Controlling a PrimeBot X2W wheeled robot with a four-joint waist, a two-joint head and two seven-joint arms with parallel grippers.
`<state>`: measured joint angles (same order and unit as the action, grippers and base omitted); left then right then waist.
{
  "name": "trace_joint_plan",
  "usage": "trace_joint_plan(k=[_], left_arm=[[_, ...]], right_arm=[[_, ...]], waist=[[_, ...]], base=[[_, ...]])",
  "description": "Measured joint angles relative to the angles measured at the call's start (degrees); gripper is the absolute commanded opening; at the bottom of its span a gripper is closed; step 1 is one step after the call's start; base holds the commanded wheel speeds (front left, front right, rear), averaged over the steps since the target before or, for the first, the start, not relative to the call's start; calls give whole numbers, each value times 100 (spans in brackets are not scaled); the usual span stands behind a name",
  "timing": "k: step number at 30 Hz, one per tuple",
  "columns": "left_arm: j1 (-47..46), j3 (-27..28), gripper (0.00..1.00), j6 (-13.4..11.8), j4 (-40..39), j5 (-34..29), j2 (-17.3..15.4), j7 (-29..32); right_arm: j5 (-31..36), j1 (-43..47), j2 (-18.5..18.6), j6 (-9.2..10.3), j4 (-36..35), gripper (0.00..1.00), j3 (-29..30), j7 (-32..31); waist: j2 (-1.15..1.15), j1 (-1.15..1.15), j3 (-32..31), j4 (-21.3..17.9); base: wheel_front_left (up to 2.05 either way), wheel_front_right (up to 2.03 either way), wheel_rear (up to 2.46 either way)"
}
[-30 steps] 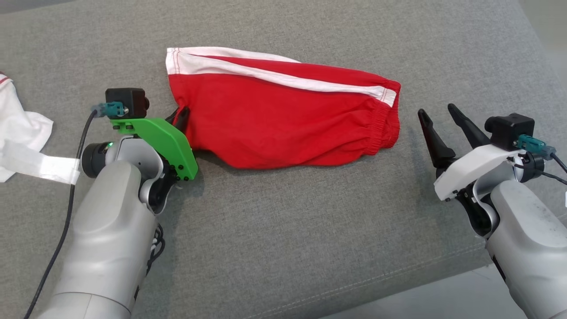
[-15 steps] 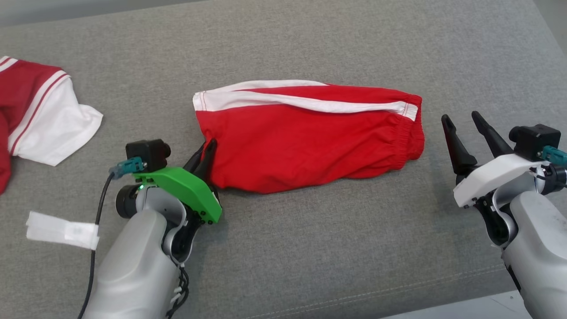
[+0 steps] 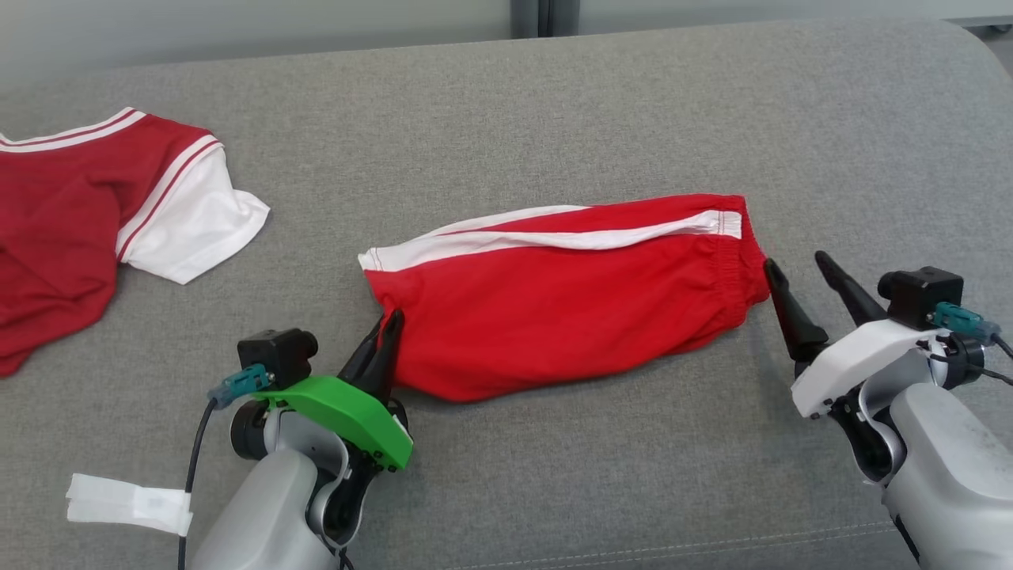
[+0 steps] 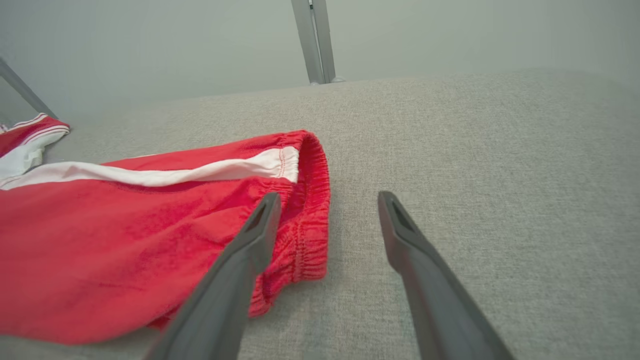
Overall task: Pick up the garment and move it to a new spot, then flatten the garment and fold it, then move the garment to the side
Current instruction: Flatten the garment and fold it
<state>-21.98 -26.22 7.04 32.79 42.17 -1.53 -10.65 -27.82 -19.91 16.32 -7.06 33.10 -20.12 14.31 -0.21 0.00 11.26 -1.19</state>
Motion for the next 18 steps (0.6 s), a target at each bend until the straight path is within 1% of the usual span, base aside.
trace_joint_plan(k=[3,5,6,7,8,10,13,18], left_arm=[[140,0,0,-31,-51,0,-3,0],[188,18,0,-130,-66,0,-3,-10],[206,33,25,-156,-66,-1,-5,-36],[219,44,65,-188,-69,-2,-7,-62],[229,55,100,-213,-85,-9,-9,-85],[237,69,100,-270,-168,-41,-13,-110],[247,175,100,-394,-327,-124,-20,-209],[277,338,100,-555,-609,-303,-185,-311]], right_arm=[[-80,-1,-42,0,-26,100,-133,-82],[-146,-3,-55,0,-30,100,-183,-137],[-163,-6,-60,0,-30,100,-219,-160],[-214,-12,-77,0,-30,100,-254,-201],[-274,-16,-105,0,-30,100,-275,-222],[-352,-18,-130,0,-56,100,-325,-260],[-333,-115,-43,-1,-113,100,-465,-293],[-356,-205,31,0,18,100,-421,-560]], waist=[[0,0,-81,47],[0,0,-111,64],[0,0,-124,64],[0,0,-137,61],[0,0,-150,53],[0,0,-168,38],[0,0,-189,24],[0,0,-227,19]], base=[[0,0,0],[0,0,0],[0,0,0],[0,0,0],[0,0,0],[0,0,0],[0,0,0],[0,0,0]])
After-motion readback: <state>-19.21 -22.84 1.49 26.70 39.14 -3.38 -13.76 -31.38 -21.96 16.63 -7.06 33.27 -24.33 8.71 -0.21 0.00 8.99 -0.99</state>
